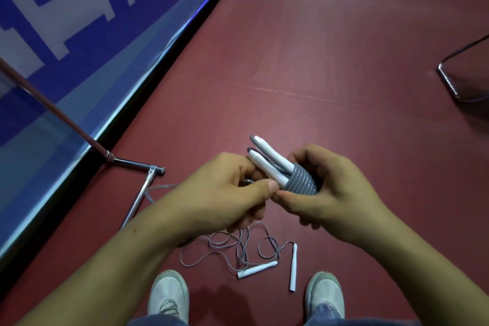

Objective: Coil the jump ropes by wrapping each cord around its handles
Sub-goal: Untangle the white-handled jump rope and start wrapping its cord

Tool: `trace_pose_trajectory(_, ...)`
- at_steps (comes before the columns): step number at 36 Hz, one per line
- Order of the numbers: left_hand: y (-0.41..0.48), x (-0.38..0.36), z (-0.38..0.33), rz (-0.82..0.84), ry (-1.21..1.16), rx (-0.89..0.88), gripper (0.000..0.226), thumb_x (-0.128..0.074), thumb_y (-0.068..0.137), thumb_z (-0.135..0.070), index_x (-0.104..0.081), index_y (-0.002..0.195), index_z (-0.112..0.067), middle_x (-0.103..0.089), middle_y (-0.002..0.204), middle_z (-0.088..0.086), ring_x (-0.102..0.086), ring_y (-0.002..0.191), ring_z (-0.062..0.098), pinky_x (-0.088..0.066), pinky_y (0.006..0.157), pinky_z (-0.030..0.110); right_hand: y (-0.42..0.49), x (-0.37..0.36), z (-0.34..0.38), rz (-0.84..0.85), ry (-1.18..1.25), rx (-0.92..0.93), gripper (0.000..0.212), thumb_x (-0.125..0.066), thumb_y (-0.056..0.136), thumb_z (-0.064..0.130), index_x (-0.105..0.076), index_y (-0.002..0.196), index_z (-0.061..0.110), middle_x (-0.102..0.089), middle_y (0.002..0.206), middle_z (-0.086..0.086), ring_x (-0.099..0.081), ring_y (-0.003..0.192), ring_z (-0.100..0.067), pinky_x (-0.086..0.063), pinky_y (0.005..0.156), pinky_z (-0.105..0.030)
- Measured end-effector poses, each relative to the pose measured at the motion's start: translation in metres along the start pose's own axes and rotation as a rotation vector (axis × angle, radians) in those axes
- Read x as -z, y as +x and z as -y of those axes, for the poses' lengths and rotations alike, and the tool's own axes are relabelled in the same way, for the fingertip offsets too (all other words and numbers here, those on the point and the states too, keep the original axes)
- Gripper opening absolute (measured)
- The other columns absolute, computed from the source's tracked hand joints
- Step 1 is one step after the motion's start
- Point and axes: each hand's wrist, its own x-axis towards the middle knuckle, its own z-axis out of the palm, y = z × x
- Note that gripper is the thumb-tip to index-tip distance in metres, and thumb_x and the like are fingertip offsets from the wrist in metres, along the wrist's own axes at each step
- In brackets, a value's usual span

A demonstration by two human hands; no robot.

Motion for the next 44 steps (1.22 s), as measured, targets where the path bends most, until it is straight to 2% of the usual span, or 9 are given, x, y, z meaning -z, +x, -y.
trace_pose_trajectory(5, -0.001, 0.003, 0.002, 0.086, -0.231, 0.123, 0.014, -0.056, 0.101, -0.007, -0.057, 0.096, 0.006, -0.065, 0.071, 0.017, -0.062, 0.051, 0.028, -0.055, 0.049, 0.034, 0.0, 0.002, -0.008, -0.076, -0.177, 0.061, 0.038, -0.091, 0.072, 0.023, -0.059, 0.091, 0.016, -0.065, 0.072, -0.01, -0.058, 0.055, -0.032, -0.048, 0.044, -0.041)
trace_pose_trajectory(8, 0.001, 0.003, 0.003, 0.101, -0.297, 0.174, 0.019, -0.054, 0.103, -0.011, -0.056, 0.098, 0.007, -0.067, 0.074, 0.019, -0.066, 0.056, 0.031, -0.057, 0.052, 0.036, 0.0, 0.006, -0.012, -0.127, -0.355, 0.133, 0.044, -0.088, 0.073, 0.031, -0.048, 0.089, 0.021, -0.06, 0.068, -0.003, -0.05, 0.059, -0.026, -0.046, 0.051, -0.044)
trace_pose_trajectory(13, 0.007, -0.002, 0.008, 0.053, -0.408, 0.226, 0.019, -0.053, 0.102, -0.014, -0.057, 0.096, 0.003, -0.062, 0.065, 0.018, -0.06, 0.048, 0.027, -0.053, 0.049, 0.032, -0.003, -0.01, -0.01, -0.212, -0.569, 0.148, 0.048, -0.076, 0.077, 0.04, -0.032, 0.089, 0.026, -0.05, 0.062, 0.002, -0.044, 0.06, -0.033, -0.043, 0.05, -0.043)
trace_pose_trajectory(19, 0.011, -0.009, 0.005, 0.014, -0.555, 0.261, 0.027, -0.051, 0.102, -0.014, -0.065, 0.08, -0.004, -0.059, 0.062, 0.015, -0.047, 0.039, 0.018, -0.04, 0.038, 0.022, -0.002, -0.006, -0.004, -0.263, -0.663, 0.179, 0.063, -0.081, 0.07, 0.059, -0.031, 0.089, 0.025, -0.049, 0.062, 0.005, -0.045, 0.061, -0.033, -0.029, 0.047, -0.036)
trace_pose_trajectory(21, 0.011, -0.009, 0.004, 0.012, -0.605, 0.273, 0.036, -0.05, 0.103, -0.014, -0.067, 0.071, -0.007, -0.061, 0.063, 0.017, -0.051, 0.039, 0.018, -0.044, 0.036, 0.023, -0.003, -0.005, -0.005, -0.293, -0.643, 0.202, 0.063, -0.083, 0.068, 0.057, -0.032, 0.087, 0.024, -0.047, 0.06, 0.007, -0.043, 0.058, -0.03, -0.027, 0.046, -0.034)
trace_pose_trajectory(28, 0.008, -0.012, -0.004, 0.061, -0.7, 0.297, 0.028, -0.054, 0.09, -0.025, -0.059, 0.087, 0.003, -0.069, 0.075, 0.029, -0.07, 0.052, 0.029, -0.059, 0.045, 0.033, 0.004, 0.021, -0.012, -0.564, -0.492, 0.225, 0.054, -0.084, 0.069, 0.034, -0.034, 0.08, 0.018, -0.041, 0.055, 0.0, -0.036, 0.056, -0.034, -0.039, 0.046, -0.043)
trace_pose_trajectory(33, 0.017, -0.012, 0.01, -0.098, -0.552, 0.372, 0.03, -0.044, 0.107, -0.023, -0.052, 0.088, -0.001, -0.065, 0.063, 0.02, -0.065, 0.045, 0.025, -0.057, 0.041, 0.031, 0.001, 0.033, -0.012, -0.628, -0.366, 0.223, 0.054, -0.087, 0.068, 0.026, -0.034, 0.074, 0.016, -0.038, 0.052, 0.005, -0.029, 0.054, -0.014, -0.028, 0.045, -0.027)
trace_pose_trajectory(37, 0.03, -0.014, 0.033, -0.243, -0.319, 0.419, 0.032, -0.04, 0.11, -0.027, -0.05, 0.092, -0.002, -0.063, 0.056, 0.018, -0.06, 0.04, 0.025, -0.052, 0.041, 0.031, 0.0, 0.024, -0.011, -0.583, -0.337, 0.237, 0.058, -0.088, 0.067, 0.031, -0.032, 0.073, 0.02, -0.042, 0.054, 0.004, -0.031, 0.054, -0.019, -0.03, 0.044, -0.03)
trace_pose_trajectory(44, 0.048, -0.008, 0.055, -0.33, 0.332, 0.439, 0.045, -0.041, 0.108, -0.031, -0.061, 0.079, -0.003, -0.073, 0.064, 0.013, -0.066, 0.049, 0.031, -0.055, 0.049, 0.031, 0.003, 0.025, -0.011, -0.59, -0.284, 0.242, 0.059, -0.09, 0.068, 0.028, -0.031, 0.072, 0.021, -0.041, 0.056, 0.006, -0.031, 0.054, -0.013, -0.03, 0.045, -0.027)
